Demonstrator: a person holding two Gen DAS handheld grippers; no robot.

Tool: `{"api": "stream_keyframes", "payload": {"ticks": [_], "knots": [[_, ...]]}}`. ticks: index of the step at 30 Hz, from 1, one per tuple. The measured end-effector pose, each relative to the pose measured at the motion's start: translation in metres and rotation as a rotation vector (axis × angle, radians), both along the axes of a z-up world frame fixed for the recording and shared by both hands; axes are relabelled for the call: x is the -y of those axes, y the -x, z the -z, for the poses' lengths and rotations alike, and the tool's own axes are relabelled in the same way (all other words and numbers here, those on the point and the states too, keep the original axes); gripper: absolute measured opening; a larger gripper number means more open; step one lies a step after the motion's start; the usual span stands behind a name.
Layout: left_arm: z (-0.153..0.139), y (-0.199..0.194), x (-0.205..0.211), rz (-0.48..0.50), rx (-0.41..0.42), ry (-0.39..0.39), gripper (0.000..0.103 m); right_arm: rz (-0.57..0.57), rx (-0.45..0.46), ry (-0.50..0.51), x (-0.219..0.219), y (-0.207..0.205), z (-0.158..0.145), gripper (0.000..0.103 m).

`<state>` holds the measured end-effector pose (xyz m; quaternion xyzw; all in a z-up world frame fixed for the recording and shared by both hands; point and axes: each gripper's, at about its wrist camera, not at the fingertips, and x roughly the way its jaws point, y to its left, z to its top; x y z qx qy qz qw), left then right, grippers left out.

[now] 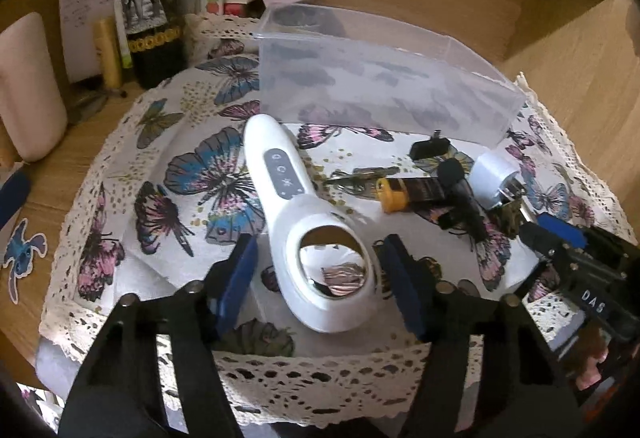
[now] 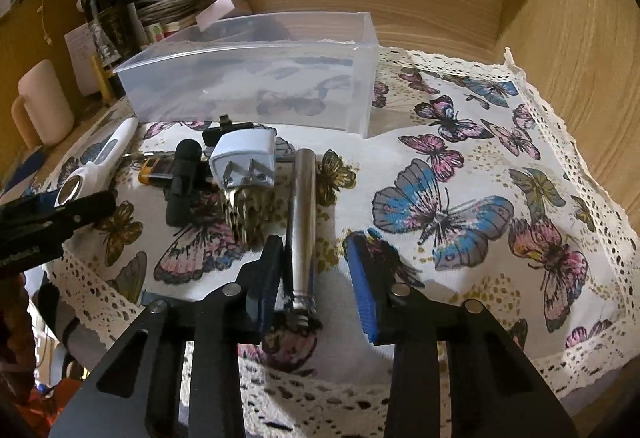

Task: Organize rigid objects
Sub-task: 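Grasp the white handheld device with the left tool while the right tool grasps the silver rod, then release the white device into the clear box while the right tool drops the rod in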

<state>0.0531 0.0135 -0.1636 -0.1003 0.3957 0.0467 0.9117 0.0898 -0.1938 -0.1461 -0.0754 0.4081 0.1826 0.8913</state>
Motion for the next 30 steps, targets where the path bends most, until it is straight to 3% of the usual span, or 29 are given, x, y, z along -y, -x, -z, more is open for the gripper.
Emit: {"api": "stream_keyframes", "payload": {"ticks": [5, 8, 18, 26, 30], "knots": [[0.005, 0.006, 0.004, -0.009, 0.044, -0.052, 0.056, -0.031, 0.011, 0.015, -0.013, -0.005, 0.003, 0.024], [0.006, 0.008, 0.006, -0.027, 0.062, -0.087, 0.046, -0.030, 0.015, 0.004, -0.013, -0.004, 0.003, 0.014], [-0.002, 0.019, -0.010, -0.046, 0.080, -0.025, 0.042, -0.005, 0.023, -0.050, -0.002, 0.001, -0.004, 0.014], [-0.029, 0.037, -0.012, -0.056, 0.178, -0.059, 0.041, 0.006, 0.071, -0.075, 0.001, 0.004, -0.019, 0.014], [-0.043, 0.038, -0.015, -0.026, 0.208, -0.019, 0.041, 0.012, 0.098, -0.095, 0.004, 0.003, -0.029, 0.014]]}}
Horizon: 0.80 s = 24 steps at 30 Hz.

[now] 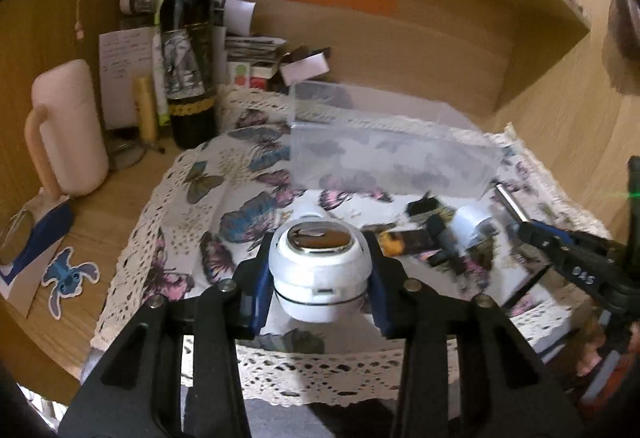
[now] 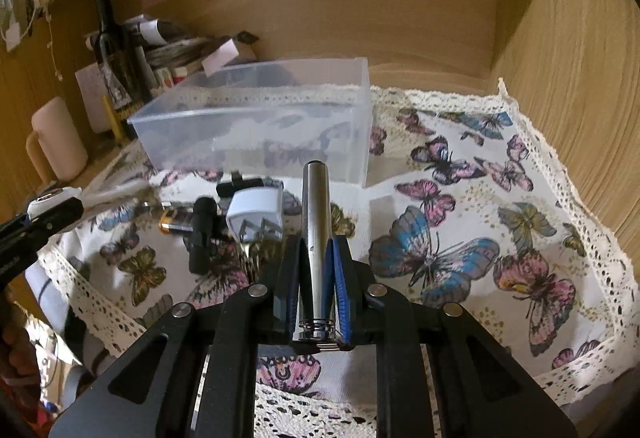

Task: Organize rigid objects
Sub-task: 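Release the white device into the clear box while the right tool drops the rod in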

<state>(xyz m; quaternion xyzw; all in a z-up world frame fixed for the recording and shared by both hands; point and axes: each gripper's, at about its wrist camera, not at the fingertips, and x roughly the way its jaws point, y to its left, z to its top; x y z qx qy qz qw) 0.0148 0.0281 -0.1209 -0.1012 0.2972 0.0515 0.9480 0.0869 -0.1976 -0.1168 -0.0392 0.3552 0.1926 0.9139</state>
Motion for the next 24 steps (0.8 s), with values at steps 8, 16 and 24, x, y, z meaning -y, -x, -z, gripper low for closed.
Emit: {"api": "stream_keyframes", "payload": {"ticks": [8, 16, 24], "knots": [[-0.021, -0.010, 0.008, 0.055, 0.026, -0.030, 0.040, 0.011, 0.072, -0.035, 0.002, -0.001, -0.024, 0.014], [-0.047, -0.012, 0.017, 0.107, 0.061, -0.068, 0.040, 0.014, 0.145, -0.063, 0.002, -0.006, -0.047, 0.014], [-0.068, -0.016, 0.013, 0.126, 0.084, -0.049, 0.040, -0.010, 0.222, -0.068, -0.007, -0.015, -0.075, 0.014]]}}
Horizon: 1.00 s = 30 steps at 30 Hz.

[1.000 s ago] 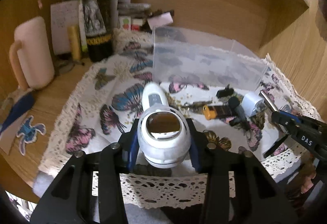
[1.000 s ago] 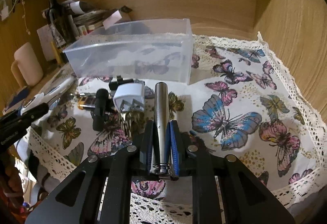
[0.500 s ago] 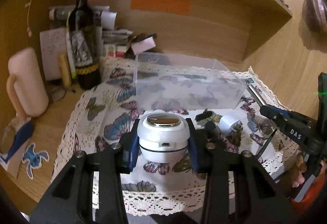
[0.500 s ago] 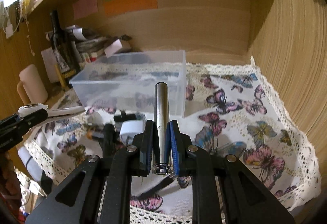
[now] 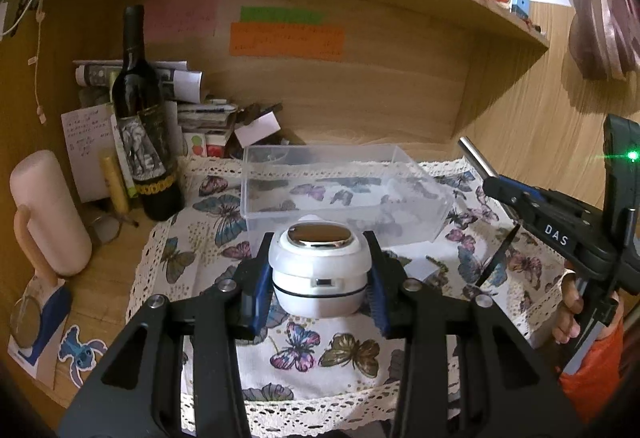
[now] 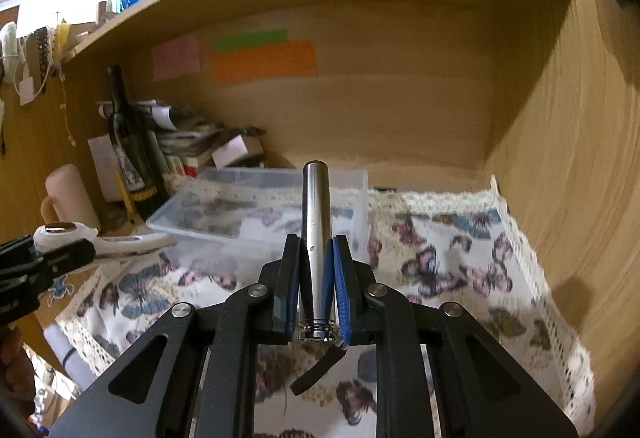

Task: Organize rigid objects
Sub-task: 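Release the white device into the clear box while the right tool drops the rod in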

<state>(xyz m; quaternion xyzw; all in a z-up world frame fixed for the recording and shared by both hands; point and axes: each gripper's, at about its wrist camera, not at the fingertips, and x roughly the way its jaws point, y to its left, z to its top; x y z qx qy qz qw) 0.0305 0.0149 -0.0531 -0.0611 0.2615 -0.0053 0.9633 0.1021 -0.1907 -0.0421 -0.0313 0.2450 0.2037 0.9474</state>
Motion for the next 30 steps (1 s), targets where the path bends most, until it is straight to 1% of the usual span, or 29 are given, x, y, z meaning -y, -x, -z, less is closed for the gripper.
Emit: {"api": "stream_keyframes", "payload": {"ticks": [9, 14, 24, 30], "knots": [[-0.020, -0.024, -0.013, -0.014, 0.038, 0.003, 0.040, -0.036, 0.092, 0.019, -0.020, -0.015, -0.031, 0.014], [-0.029, -0.044, -0.020, -0.013, 0.048, 0.010, 0.040, -0.052, 0.119, 0.046, -0.033, -0.029, -0.039, 0.014], [-0.032, -0.087, -0.025, 0.013, 0.027, 0.007, 0.040, -0.066, 0.081, 0.072, -0.055, -0.068, -0.035, 0.014], [-0.023, -0.116, -0.028, 0.033, -0.008, 0.008, 0.040, -0.064, 0.050, 0.099, -0.067, -0.091, -0.027, 0.014]]}}
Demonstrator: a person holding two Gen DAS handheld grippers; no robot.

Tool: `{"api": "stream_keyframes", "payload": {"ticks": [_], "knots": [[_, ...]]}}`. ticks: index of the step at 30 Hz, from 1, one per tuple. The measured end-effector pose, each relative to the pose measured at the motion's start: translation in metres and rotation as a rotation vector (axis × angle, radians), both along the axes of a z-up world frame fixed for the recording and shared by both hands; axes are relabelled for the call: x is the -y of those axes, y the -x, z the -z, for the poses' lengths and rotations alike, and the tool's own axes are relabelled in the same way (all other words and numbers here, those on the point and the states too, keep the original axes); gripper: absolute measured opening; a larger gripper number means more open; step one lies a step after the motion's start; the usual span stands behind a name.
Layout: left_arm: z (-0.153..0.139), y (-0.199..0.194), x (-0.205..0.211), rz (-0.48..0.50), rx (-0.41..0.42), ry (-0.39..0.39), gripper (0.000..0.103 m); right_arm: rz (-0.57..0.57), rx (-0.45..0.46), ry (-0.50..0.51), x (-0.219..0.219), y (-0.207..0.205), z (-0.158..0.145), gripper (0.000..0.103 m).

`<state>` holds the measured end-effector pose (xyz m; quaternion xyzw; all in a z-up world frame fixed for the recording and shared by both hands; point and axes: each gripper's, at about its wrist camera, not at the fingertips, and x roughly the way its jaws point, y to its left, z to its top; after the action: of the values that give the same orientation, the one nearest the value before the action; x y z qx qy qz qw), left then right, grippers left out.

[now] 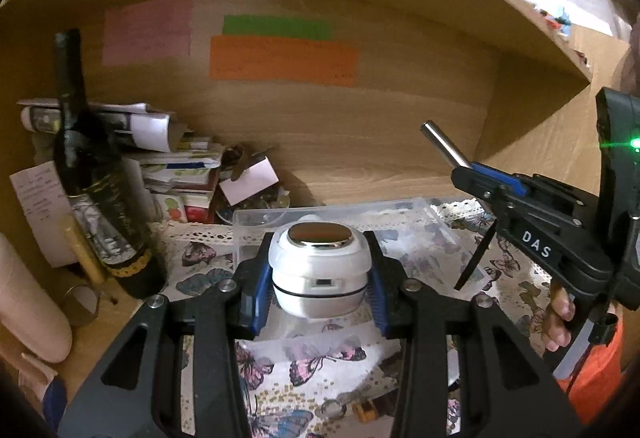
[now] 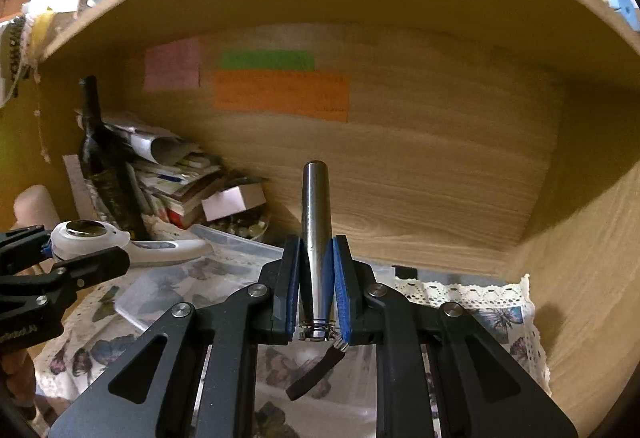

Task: Organize rigid objects
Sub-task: 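Release the white device into the clear box while the right tool drops the rod in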

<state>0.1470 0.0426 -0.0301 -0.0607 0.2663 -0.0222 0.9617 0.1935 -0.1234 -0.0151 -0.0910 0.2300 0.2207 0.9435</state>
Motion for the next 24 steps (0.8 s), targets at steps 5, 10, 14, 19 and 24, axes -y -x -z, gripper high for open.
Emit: {"api": "stream_keyframes", "payload": {"ticks": [5, 10, 14, 19, 24], "knots": [[0.014, -0.021, -0.003, 0.017, -0.044, 0.003, 0.040, -0.007, -0.076, 0.034, -0.005, -0.023, 0.020, 0.014], [0.034, -0.040, -0.004, 0.036, -0.109, 0.005, 0.040, -0.017, -0.169, 0.078, -0.009, -0.040, 0.044, 0.014], [0.049, -0.052, -0.005, 0.040, -0.154, 0.008, 0.040, -0.024, -0.231, 0.105, -0.012, -0.049, 0.059, 0.014], [0.067, -0.063, -0.004, 0.046, -0.208, -0.005, 0.040, -0.041, -0.292, 0.134, -0.016, -0.055, 0.072, 0.014], [0.078, -0.070, -0.006, 0.054, -0.250, 0.003, 0.040, -0.066, -0.338, 0.163, -0.023, -0.059, 0.083, 0.014]]}}
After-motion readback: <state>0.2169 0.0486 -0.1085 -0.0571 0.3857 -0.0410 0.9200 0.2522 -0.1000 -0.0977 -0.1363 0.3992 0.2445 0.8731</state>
